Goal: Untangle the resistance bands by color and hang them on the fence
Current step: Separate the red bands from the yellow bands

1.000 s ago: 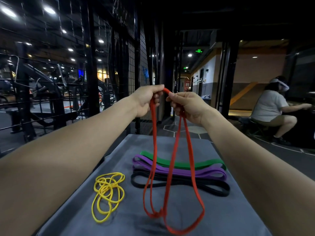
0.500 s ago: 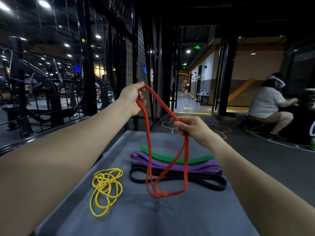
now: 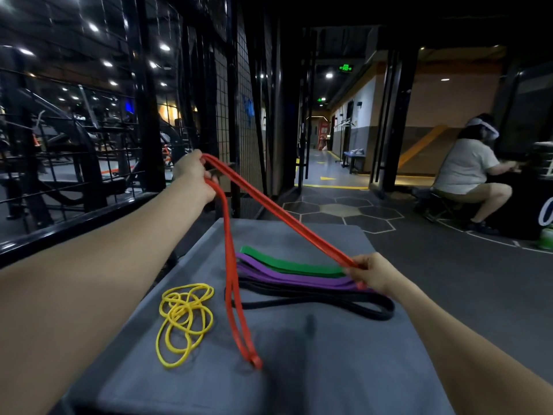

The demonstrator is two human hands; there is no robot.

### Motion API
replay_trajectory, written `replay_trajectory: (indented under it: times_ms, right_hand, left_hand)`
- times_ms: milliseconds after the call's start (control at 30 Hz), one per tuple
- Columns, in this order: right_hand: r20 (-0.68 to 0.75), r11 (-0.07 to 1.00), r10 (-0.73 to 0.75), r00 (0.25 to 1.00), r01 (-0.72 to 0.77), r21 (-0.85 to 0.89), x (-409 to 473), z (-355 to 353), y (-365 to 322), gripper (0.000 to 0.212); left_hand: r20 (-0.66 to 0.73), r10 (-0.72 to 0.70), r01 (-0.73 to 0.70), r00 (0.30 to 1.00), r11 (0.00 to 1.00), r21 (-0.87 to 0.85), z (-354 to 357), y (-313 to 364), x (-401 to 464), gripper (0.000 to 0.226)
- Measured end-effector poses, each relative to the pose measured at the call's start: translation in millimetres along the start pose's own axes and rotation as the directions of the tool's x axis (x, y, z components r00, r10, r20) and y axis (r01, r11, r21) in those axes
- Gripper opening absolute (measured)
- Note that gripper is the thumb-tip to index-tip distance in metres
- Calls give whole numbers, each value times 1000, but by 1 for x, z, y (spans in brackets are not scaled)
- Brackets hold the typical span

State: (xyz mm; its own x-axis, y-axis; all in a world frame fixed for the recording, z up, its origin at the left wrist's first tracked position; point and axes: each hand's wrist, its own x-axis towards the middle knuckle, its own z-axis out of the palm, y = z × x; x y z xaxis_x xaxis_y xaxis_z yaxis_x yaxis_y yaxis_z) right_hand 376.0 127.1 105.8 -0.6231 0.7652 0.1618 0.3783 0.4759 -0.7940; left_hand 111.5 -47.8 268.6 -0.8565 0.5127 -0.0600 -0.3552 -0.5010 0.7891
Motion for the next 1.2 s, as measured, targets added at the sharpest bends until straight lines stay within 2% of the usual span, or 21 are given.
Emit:
replay_trajectory:
  times_ms: [100, 200, 267, 333, 400, 467, 533, 600, 700, 800, 867, 900, 967, 1000, 1067, 1100, 1200]
  right_hand:
    - [12, 1000, 23, 1000, -23, -1, -2, 6, 12, 10]
    - [51, 991, 20, 999, -14, -131, 0, 15, 5, 24]
    - [88, 992, 32, 996, -21, -128, 3, 21, -2, 32]
    - [157, 998, 46, 987, -39, -45, 6, 27, -8, 33]
    - [190, 993, 14, 982, 9, -118, 9, 34, -14, 31]
    - [223, 982, -19, 975, 61, -181, 11, 41, -20, 28]
    - [264, 983, -37, 964, 83, -166, 10, 50, -25, 26]
    - [295, 983, -67, 953, 113, -145, 9, 60, -32, 29]
    - [331, 972, -114, 937, 174, -158, 7, 69, -39, 36]
    - [366, 967, -147, 919, 212, -142, 4, 74, -44, 38]
    - [373, 980, -151, 916, 187, -64, 3, 75, -41, 38]
    - [377, 986, -145, 915, 167, -27, 3, 75, -39, 36]
    - [392, 985, -149, 908, 169, -17, 4, 77, -34, 29]
    - [397, 983, -155, 905, 181, -29, 4, 79, -31, 29]
    - [396, 984, -151, 906, 175, -25, 4, 83, -26, 28]
    - [395, 987, -146, 907, 162, -8, 3, 85, -24, 27]
    - [409, 990, -140, 902, 138, 34, 2, 89, -20, 27]
  left_hand:
    - [-64, 19, -16, 998, 999, 49, -10, -2, 10, 28]
    - [-125, 51, -35, 991, 991, 130, -11, -12, 16, 32]
    - [-169, 141, -92, 975, 958, 271, -13, -18, 21, 31]
    - [-156, 296, -190, 942, 856, 481, -20, -26, 26, 36]
    - [-78, 396, -252, 915, 711, 656, -27, -40, 29, 48]
    - [64, 416, -316, 907, 573, 756, -34, -59, 22, 49]
    - [246, 361, -389, 899, 406, 827, -40, -83, 11, 47]
    - [382, 233, -443, 894, 338, 831, -45, -108, -4, 48]
    - [535, -2, -488, 845, 408, 772, -52, -146, -13, 37]
    - [606, -161, -469, 779, 493, 733, -61, -167, -20, 22]
    - [632, -249, -490, 734, 451, 746, -72, -178, -16, 17]
    - [636, -294, -495, 714, 430, 755, -76, -181, -14, 27]
    - [641, -325, -496, 696, 428, 756, -85, -188, -8, 58]
    - [634, -335, -497, 697, 411, 764, -89, -190, -5, 62]
    - [627, -364, -486, 689, 409, 772, -91, -191, -9, 38]
    - [627, -369, -479, 686, 420, 771, -92, -192, -11, 33]
    - [655, -336, -491, 677, 456, 742, -98, -202, -13, 34]
